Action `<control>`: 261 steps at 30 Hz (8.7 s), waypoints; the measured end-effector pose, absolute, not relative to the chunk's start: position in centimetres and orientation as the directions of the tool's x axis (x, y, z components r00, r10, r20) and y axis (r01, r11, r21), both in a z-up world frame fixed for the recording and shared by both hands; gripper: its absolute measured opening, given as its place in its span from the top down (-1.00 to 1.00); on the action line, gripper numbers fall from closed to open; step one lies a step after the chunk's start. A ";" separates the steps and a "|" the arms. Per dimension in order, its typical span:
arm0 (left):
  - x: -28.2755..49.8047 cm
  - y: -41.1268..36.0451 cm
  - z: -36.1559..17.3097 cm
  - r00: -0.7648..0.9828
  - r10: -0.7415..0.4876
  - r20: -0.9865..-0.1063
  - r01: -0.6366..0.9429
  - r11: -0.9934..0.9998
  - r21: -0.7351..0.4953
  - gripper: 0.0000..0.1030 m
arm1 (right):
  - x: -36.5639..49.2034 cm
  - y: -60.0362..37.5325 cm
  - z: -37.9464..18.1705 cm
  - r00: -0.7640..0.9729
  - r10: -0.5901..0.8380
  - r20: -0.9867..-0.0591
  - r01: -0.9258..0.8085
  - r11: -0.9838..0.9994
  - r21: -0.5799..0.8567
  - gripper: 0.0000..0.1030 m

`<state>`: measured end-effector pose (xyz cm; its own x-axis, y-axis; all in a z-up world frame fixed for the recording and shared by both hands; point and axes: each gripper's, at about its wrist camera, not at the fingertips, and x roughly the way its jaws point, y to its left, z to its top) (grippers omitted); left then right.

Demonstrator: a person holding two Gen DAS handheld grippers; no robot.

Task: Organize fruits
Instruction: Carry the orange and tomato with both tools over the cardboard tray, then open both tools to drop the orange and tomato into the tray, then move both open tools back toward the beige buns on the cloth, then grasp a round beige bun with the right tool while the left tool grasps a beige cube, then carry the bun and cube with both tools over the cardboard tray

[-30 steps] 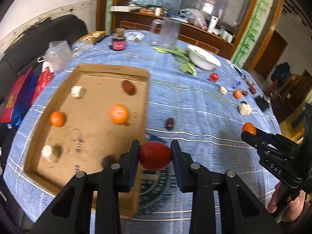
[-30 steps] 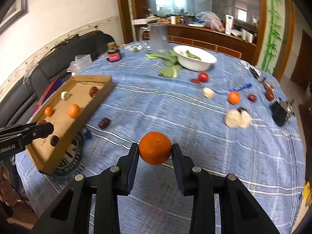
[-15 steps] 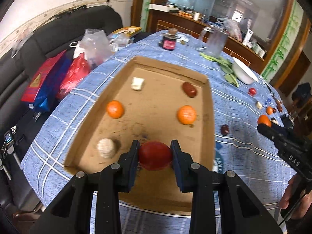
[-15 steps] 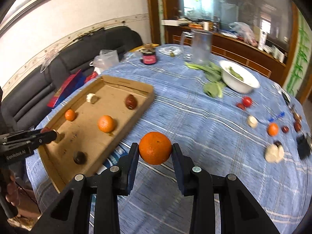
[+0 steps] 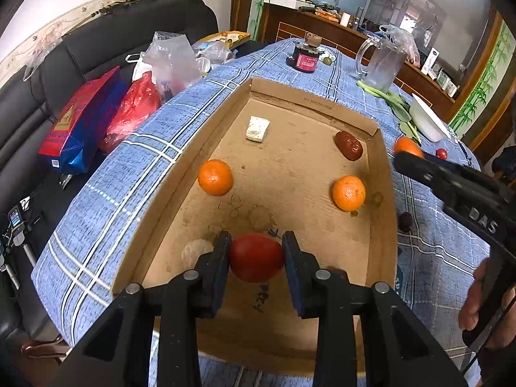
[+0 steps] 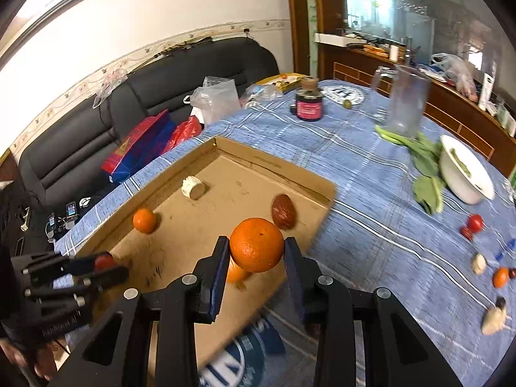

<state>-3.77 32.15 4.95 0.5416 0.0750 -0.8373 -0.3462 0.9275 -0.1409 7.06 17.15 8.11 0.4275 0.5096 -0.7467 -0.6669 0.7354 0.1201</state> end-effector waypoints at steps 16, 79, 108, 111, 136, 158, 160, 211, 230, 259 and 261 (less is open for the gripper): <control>-0.3 33.4 2.4 0.502 0.082 -0.861 -0.357 0.926 -0.120 0.39 | 11.2 24.9 3.5 0.325 0.480 -0.815 -0.752 0.654 0.085 0.28; -1.0 14.4 7.4 0.615 0.086 -0.783 -0.162 0.987 -0.019 -0.47 | 1.3 -13.7 6.9 0.545 0.238 -0.804 -0.214 0.967 0.142 -0.23; 4.3 3.6 4.6 0.497 0.006 -0.868 0.003 1.000 0.008 -0.47 | 15.5 -18.2 2.1 0.403 0.478 -0.781 -0.414 0.856 0.311 -0.27; 5.2 3.1 4.4 0.490 0.007 -0.871 0.011 1.000 0.014 -0.47 | 14.8 -18.4 2.2 0.427 0.437 -0.791 -0.436 0.866 0.243 -0.27; 15.1 -5.0 3.7 0.478 -0.122 -0.870 0.118 0.990 -0.074 -0.47 | 12.3 -22.2 2.9 0.507 0.347 -0.789 -0.401 0.905 0.140 0.35; 19.4 -10.3 0.6 0.471 -0.146 -0.870 0.195 0.979 -0.058 0.27 | 11.6 -26.4 1.7 0.504 0.288 -0.814 -0.248 0.951 0.183 0.31; 19.0 -9.6 0.7 0.472 -0.141 -0.870 0.192 0.980 -0.055 0.27 | 11.9 -26.0 1.7 0.505 0.269 -0.820 -0.244 0.956 0.163 0.29; -4.2 19.8 9.2 0.645 -0.024 -0.764 -0.106 0.987 -0.121 0.26 | 1.6 -0.6 8.1 0.518 0.342 -0.784 -0.475 0.877 0.069 0.33; -8.1 30.7 6.9 0.583 0.131 -0.802 -0.357 0.928 -0.108 0.25 | 2.8 13.6 8.8 0.401 0.496 -0.770 -0.718 0.692 0.072 0.32; -5.8 32.5 2.2 0.503 0.106 -0.858 -0.373 0.922 -0.104 0.25 | 7.4 26.6 2.3 0.230 0.450 -0.863 -0.847 0.529 0.050 0.32; -5.7 32.5 2.0 0.500 0.109 -0.859 -0.374 0.922 -0.101 0.25 | 7.3 26.7 2.2 0.235 0.450 -0.861 -0.852 0.523 0.041 0.32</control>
<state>-5.72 32.47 2.03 0.5000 0.1088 -0.8592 -0.3739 0.9220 -0.1008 7.33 26.68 2.24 0.2353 0.4502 -0.8614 -0.8515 0.5227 0.0406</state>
